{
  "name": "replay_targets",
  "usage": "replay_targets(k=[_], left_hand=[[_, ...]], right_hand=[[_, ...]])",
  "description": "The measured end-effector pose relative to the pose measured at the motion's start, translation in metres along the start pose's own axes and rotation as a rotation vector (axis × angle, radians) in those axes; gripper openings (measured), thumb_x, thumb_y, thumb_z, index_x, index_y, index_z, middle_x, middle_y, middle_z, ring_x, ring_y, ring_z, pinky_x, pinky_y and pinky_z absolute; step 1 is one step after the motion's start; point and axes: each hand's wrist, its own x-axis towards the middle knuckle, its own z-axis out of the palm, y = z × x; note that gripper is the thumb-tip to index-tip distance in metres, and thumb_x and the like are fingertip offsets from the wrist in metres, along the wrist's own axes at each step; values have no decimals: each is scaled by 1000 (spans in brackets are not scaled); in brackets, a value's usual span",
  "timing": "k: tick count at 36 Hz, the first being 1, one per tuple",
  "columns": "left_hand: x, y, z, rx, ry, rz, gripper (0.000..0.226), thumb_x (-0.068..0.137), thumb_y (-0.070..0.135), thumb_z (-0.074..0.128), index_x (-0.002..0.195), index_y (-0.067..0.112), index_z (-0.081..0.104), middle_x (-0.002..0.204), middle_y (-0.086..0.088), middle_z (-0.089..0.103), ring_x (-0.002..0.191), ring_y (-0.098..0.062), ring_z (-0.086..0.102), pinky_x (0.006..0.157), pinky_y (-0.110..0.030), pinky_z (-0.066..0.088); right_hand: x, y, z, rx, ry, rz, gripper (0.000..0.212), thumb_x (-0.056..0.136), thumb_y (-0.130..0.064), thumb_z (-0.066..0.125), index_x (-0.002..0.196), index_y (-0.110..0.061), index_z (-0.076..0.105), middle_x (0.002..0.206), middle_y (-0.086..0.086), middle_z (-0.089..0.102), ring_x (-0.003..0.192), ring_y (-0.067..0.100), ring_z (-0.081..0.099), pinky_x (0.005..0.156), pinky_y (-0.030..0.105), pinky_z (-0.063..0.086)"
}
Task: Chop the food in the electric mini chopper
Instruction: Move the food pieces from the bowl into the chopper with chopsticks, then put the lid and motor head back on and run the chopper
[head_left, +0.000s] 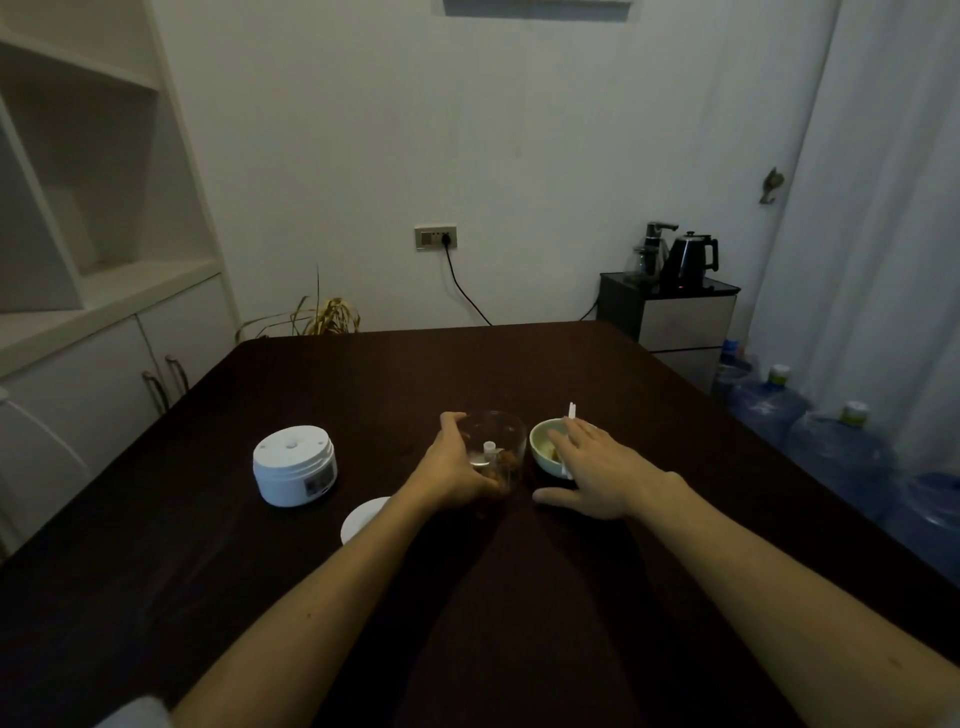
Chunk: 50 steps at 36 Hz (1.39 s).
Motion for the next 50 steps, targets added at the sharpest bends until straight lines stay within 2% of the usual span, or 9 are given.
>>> replay_targets(k=[4,9,16,22,26,33,38,46,50], left_hand=[[0,-1,0,4,14,25,109,62,28,88,141,26,14,141,-8,41,122,-25,48,100,-40,46],[-2,-2,0,-8,40,52,106,63,31,88,141,23,17,139,-8,45,120,-24,51,100,-41,47],[-5,-3,-3,-45,52,70,108,58,32,90,140,22,20,132,-3,50,116,-20,53,98,-41,49],[-6,-6,-11,-55,68,93,106,61,26,89,140,25,19,132,-4,49,116,-21,53,97,-41,50],[-6,-10,-16,-61,92,84,106,63,21,88,142,23,17,132,-4,48,116,-22,53,96,-41,50],[-8,-19,-26,-83,106,71,99,67,18,86,142,17,22,133,-5,51,114,-20,54,94,-34,50],[-9,-27,-35,-103,68,63,99,71,14,83,144,18,17,132,-5,49,112,-17,54,81,-21,47],[-9,-39,-41,-96,79,33,100,67,27,86,143,24,20,125,-1,56,100,-11,59,78,-20,49],[-9,-42,-42,-75,103,10,103,66,29,87,145,26,21,129,-2,55,111,-19,58,95,-36,49]], right_hand=[[0,0,-2,17,15,6,101,84,-81,42,159,-21,11,168,12,5,153,30,3,121,45,6],[3,-8,-13,69,106,-27,95,88,-79,37,158,-17,20,166,8,19,153,25,6,121,43,4],[11,-33,-27,185,73,-19,95,86,-72,55,157,-19,23,167,9,16,152,32,12,119,48,19],[15,-51,-29,307,109,-26,78,87,-53,69,148,-15,38,146,8,51,132,26,48,101,35,40],[16,-60,-31,401,116,-31,74,89,-43,72,146,-12,37,140,7,57,126,24,53,88,25,36],[23,-76,-34,493,124,-22,74,89,-34,75,147,-9,37,142,11,54,128,27,53,99,32,43],[28,-85,-30,561,149,-11,71,88,-28,76,146,-7,40,141,11,56,128,28,52,100,33,42],[38,-91,-20,616,157,9,85,89,-25,74,156,-16,24,148,12,50,132,30,51,111,46,42],[42,-92,-16,621,168,1,85,88,-26,75,156,-20,24,148,9,51,128,29,54,109,47,44]])
